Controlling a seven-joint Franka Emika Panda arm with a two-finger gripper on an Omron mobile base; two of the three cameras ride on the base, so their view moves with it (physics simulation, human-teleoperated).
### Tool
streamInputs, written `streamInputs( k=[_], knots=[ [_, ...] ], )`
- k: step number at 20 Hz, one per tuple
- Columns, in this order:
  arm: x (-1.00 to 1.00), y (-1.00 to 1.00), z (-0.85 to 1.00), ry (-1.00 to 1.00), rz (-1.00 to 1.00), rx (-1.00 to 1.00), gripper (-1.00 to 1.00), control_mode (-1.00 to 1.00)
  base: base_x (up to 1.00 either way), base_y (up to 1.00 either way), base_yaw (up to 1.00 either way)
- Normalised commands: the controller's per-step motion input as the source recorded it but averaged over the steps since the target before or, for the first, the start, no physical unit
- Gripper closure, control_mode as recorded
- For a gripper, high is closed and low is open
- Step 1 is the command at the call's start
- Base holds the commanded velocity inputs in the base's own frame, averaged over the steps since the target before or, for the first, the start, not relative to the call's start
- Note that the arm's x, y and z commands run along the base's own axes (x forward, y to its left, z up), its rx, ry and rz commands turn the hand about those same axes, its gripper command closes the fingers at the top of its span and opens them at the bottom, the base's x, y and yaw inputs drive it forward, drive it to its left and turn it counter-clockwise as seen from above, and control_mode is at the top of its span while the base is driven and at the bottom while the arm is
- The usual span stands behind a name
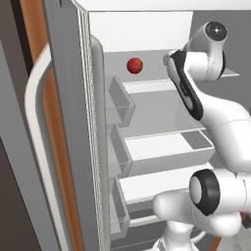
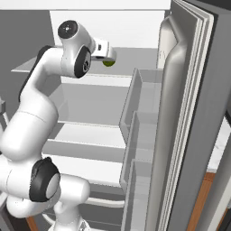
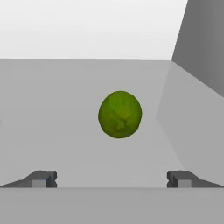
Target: Gather the lime and onion from the fridge and place them on a tray on the dining counter. Then gather the chicken drumsticks from the fridge and place them on the other tray.
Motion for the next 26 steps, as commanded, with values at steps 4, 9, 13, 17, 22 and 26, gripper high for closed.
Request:
streamInputs(
  k=[4, 9, 13, 17, 22, 26],
  knots=[
    [0.34, -0.01, -0.11, 0.0, -0.02, 0.0, -1.0, -1.0, 0.0, 0.0, 0.0],
    [0.38, -0.03, -0.1, 0.01, -0.01, 0.0, -1.0, -1.0, 0.0, 0.0, 0.0],
    [0.4, -0.04, -0.08, 0.02, -0.01, 0.0, -1.0, -1.0, 0.0, 0.0, 0.0],
    [0.37, -0.06, -0.09, 0.01, -0.01, 0.0, -1.0, -1.0, 0.0, 0.0, 0.0],
    [0.31, -0.1, -0.08, 0.01, -0.04, 0.0, -1.0, -1.0, 0.0, 0.0, 0.0],
    [0.11, -0.07, -0.1, 0.0, -0.04, 0.0, -1.0, -1.0, 0.0, 0.0, 0.0]
  ],
)
